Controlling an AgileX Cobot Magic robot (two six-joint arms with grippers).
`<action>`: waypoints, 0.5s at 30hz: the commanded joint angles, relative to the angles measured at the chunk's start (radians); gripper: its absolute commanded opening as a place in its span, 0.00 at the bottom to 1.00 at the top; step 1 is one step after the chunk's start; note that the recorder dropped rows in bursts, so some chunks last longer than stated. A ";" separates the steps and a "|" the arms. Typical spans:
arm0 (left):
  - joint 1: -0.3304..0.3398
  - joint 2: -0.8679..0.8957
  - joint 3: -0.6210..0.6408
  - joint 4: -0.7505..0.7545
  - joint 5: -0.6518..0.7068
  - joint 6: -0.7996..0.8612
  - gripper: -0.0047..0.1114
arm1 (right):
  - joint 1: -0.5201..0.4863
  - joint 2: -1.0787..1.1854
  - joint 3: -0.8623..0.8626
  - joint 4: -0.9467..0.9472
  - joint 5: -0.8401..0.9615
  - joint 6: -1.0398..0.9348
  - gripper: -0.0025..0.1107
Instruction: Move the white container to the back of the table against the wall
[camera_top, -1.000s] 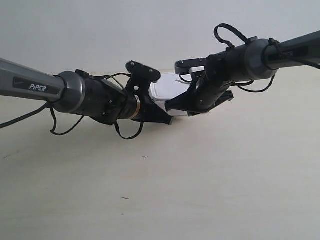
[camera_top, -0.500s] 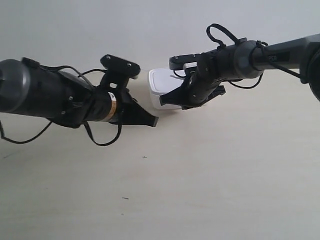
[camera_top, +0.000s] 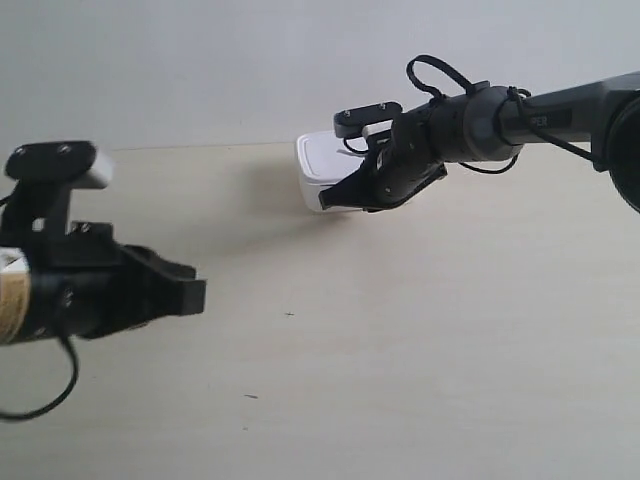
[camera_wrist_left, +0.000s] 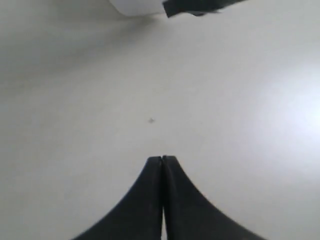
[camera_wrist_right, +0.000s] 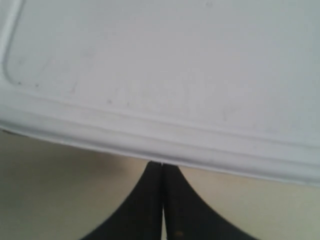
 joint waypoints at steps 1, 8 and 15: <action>-0.008 -0.203 0.148 -0.006 -0.177 -0.085 0.04 | -0.003 0.001 -0.012 -0.063 -0.049 -0.007 0.02; -0.008 -0.479 0.274 0.028 -0.277 -0.165 0.04 | -0.003 0.001 -0.012 -0.078 -0.135 -0.043 0.02; -0.008 -0.689 0.367 0.053 -0.313 -0.249 0.04 | -0.003 0.018 -0.012 -0.078 -0.189 -0.233 0.02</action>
